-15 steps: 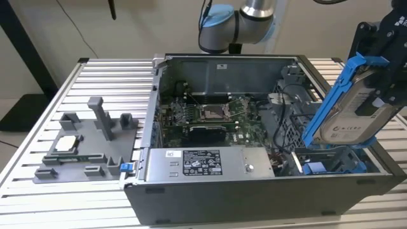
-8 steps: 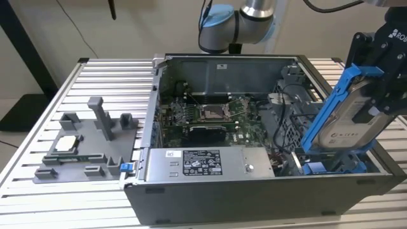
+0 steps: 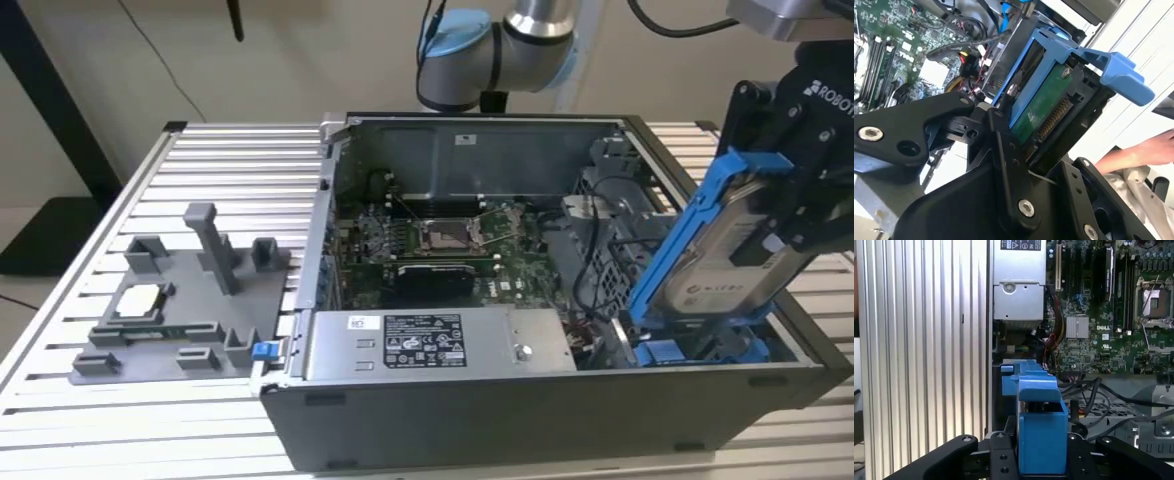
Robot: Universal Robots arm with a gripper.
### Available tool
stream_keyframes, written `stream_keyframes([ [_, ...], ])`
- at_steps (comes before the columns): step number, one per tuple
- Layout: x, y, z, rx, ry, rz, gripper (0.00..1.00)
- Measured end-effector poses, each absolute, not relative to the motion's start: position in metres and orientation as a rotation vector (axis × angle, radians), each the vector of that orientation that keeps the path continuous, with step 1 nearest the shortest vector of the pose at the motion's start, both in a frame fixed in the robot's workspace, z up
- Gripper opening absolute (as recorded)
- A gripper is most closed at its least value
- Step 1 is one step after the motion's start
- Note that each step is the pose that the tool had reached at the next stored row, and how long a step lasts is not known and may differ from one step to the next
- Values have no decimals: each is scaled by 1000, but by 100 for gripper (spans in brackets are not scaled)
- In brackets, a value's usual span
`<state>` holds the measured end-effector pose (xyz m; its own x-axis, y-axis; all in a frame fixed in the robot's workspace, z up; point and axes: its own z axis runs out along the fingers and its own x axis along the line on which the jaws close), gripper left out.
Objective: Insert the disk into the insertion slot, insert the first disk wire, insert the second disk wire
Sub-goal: 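Insert the disk into the insertion slot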
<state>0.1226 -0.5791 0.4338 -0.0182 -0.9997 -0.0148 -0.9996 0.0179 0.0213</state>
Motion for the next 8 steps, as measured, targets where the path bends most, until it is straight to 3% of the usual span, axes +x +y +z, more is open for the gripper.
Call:
stream_keyframes([
  [8,125,-581,426,2202,-2242,-46,100],
])
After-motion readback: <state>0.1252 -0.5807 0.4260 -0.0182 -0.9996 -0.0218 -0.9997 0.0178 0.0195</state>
